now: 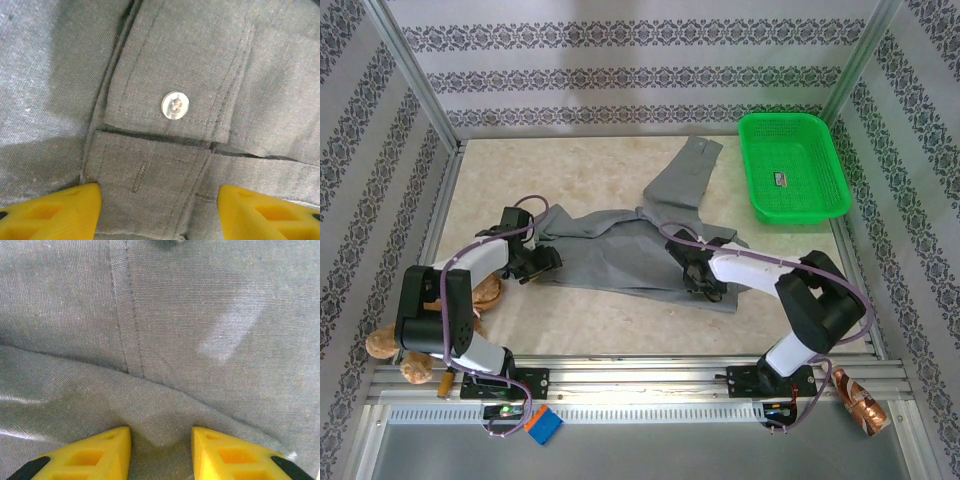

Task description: Fold and stack the long sleeve shirts

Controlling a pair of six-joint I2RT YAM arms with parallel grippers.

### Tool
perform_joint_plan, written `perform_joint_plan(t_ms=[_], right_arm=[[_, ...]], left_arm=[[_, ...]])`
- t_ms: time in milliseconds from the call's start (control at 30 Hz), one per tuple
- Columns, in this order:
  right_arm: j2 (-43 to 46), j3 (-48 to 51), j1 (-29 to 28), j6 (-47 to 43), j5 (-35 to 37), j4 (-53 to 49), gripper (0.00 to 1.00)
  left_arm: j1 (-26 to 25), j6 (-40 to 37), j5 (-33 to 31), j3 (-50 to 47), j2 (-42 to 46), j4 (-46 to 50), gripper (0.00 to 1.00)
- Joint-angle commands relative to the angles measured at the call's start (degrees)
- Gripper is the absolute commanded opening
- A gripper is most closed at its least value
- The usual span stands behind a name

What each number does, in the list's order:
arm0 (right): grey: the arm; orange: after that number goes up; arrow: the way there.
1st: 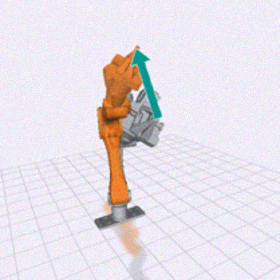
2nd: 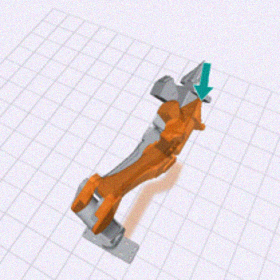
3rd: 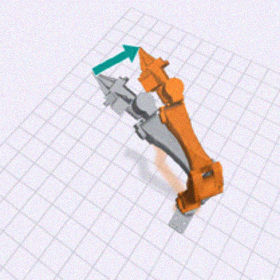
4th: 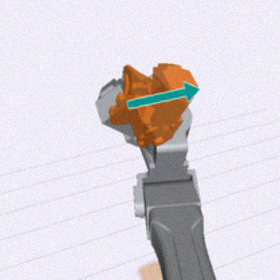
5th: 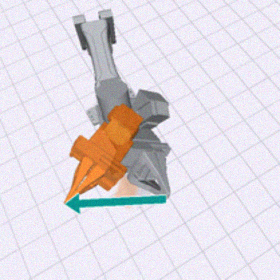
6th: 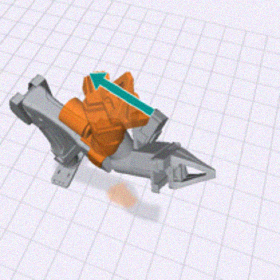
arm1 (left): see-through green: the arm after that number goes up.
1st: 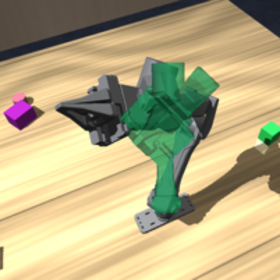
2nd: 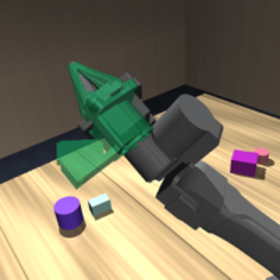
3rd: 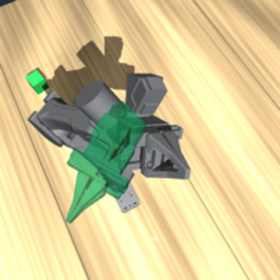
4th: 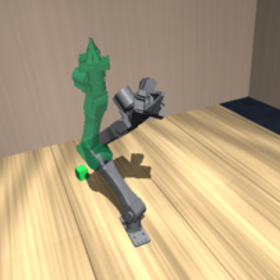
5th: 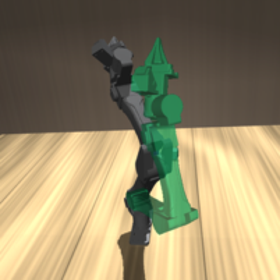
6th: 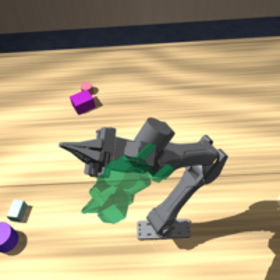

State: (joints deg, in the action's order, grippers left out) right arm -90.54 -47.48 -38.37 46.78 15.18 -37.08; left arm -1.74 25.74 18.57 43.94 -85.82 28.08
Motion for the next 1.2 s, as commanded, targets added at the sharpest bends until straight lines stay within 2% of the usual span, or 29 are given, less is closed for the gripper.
perform_joint_plan(t_ms=[0, 133, 233, 367, 433, 567, 667, 733, 833, 967, 1067, 1167], right_arm=[[3.93, 3.81, -1.25, 4.3, 1.14, -5.1, 0.38], [9.77, 4.7, -1.38, 4.84, -0.47, -8.57, 0.42], [15.78, 3.3, -1.23, 5.09, -1.03, -11.49, 0.46], [22.7, -2.94, 0.57, 3.11, -1.42, -12.31, 0.55], [23.27, -7.24, 2.45, 0.8, -1.25, -11.32, 0.62], [16.79, -17.82, 8.29, -5.58, -5.93, -9.85, 0.65], [9.68, -25.11, 8.59, -9.61, -8.43, -9.35, 0.63], [4.29, -28.88, 7.91, -10.79, -10.45, -10.09, 0.62], [-1.88, -28.86, 6.86, -8.21, -12.24, -9.52, 0.58], [-6.45, -25.71, 3.83, -3.74, -12.04, -6.27, 0.57], [-8.55, -24.18, 2.34, -2.16, -11.69, -5.4, 0.57], [-9.51, -22.32, 2.04, -2.64, -12.58, -4.1, 0.57]], left_arm=[[0.95, 0.33, 2.26, -2.78, 4.2, 6.48, 0.65], [0.86, 3.13, 5.2, -2.69, 10.25, 8.74, 0.67], [0.88, 4.58, 6.66, 1.48, 13.19, 13.53, 0.69], [0.86, 3.54, 6.65, 8.95, 15.64, 18.17, 0.74], [0.77, 2.74, 8.0, 12.15, 14.84, 18.34, 0.76], [-0.89, 1.92, 10.2, 15.42, 10.52, 15.66, 0.76], [-3.52, 1.76, 10.85, 17.19, 6.68, 13.2, 0.73], [-3.88, 2.28, 8.74, 17.06, 4.35, 11.26, 0.72], [-2.83, 1.26, 5.1, 21.44, -2.08, 11.15, 0.69], [-1.34, -4.57, -1.87, 33.93, -12.7, 19.21, 0.63], [-0.06, -7.62, -4.89, 39.55, -17.04, 21.27, 0.63], [0.51, -11.49, -4.98, 46.13, -22.76, 24.82, 0.61]])
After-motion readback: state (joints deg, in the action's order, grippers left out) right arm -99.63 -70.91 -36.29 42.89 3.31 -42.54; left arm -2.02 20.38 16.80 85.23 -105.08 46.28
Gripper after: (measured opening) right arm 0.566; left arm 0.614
